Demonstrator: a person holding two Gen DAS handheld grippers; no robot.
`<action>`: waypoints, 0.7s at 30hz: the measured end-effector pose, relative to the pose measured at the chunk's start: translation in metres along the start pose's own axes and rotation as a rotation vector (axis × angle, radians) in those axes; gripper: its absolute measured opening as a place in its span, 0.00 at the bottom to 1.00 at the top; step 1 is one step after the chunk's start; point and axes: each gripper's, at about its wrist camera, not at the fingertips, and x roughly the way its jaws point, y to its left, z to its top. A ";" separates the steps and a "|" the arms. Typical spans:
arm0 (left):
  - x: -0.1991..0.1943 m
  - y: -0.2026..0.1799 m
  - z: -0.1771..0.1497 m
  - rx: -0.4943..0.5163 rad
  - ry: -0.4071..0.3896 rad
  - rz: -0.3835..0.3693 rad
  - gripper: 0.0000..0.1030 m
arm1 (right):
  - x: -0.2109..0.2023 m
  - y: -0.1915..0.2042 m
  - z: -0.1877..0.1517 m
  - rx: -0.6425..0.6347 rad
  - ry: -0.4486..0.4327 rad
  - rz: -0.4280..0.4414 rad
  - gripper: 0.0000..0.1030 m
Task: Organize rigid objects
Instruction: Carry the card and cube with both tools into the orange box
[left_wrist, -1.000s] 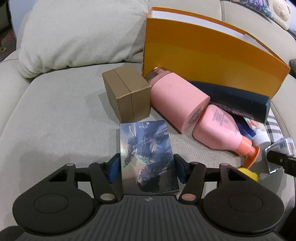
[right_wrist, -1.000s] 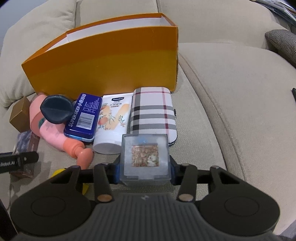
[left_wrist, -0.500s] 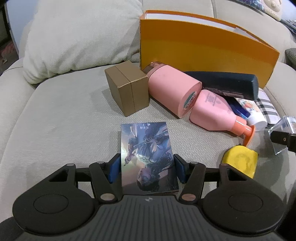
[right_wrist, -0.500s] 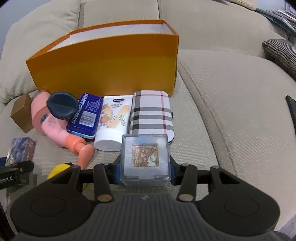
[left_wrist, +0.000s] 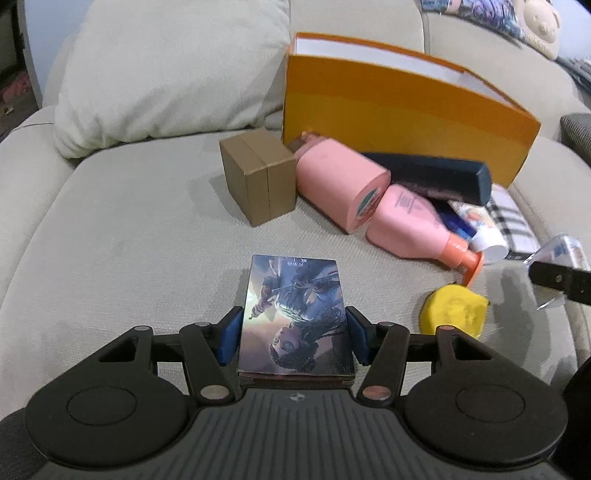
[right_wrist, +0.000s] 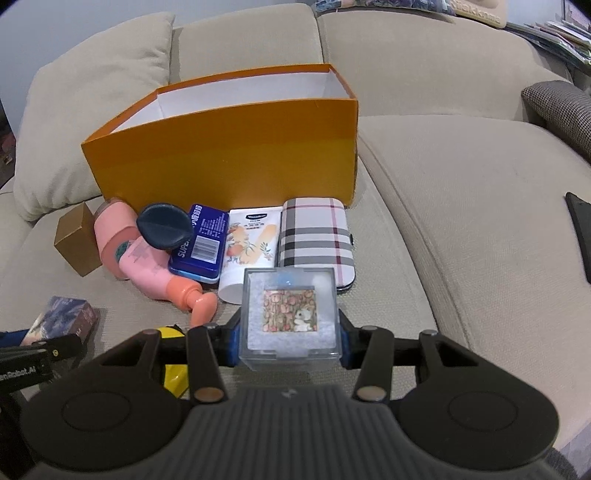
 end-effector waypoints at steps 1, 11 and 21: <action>0.004 -0.001 0.000 0.004 0.011 -0.003 0.65 | 0.000 0.000 0.000 -0.002 0.001 -0.001 0.47; -0.002 0.000 0.004 -0.019 -0.015 -0.014 0.63 | -0.004 0.000 0.001 0.000 -0.018 0.010 0.47; -0.040 0.000 0.026 -0.044 -0.102 -0.056 0.63 | -0.025 -0.009 0.016 0.013 -0.053 0.025 0.47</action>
